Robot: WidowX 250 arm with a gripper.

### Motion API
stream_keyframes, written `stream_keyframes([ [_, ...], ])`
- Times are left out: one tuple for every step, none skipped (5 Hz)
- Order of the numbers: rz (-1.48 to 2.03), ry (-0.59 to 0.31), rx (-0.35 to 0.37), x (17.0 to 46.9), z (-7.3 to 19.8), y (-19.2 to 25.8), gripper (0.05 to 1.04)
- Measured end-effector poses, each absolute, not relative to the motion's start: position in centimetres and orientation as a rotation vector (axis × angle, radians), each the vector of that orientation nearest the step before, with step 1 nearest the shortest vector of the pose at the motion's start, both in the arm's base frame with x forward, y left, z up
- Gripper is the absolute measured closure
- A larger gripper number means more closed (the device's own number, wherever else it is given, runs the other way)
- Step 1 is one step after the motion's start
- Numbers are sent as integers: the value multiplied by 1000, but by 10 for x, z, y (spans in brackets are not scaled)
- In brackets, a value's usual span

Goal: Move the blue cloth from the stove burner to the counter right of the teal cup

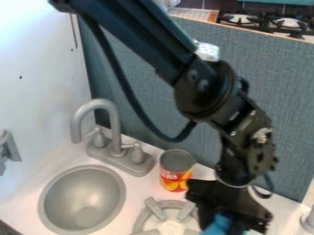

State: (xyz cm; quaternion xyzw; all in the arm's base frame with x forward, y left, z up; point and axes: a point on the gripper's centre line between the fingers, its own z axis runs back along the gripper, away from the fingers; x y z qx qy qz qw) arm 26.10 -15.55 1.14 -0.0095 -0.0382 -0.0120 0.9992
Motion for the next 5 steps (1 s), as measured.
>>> stream_keyframes([
  [-72, -41, -91, 262, -3, -179, 541],
  [-108, 27, -174, 267, -40, -201, 541],
  [-101, 38, -173, 284, -53, -212, 541],
  [-101, 49, -174, 295, -59, -221, 541],
  [-84, 52, -152, 303, -61, -224, 498],
])
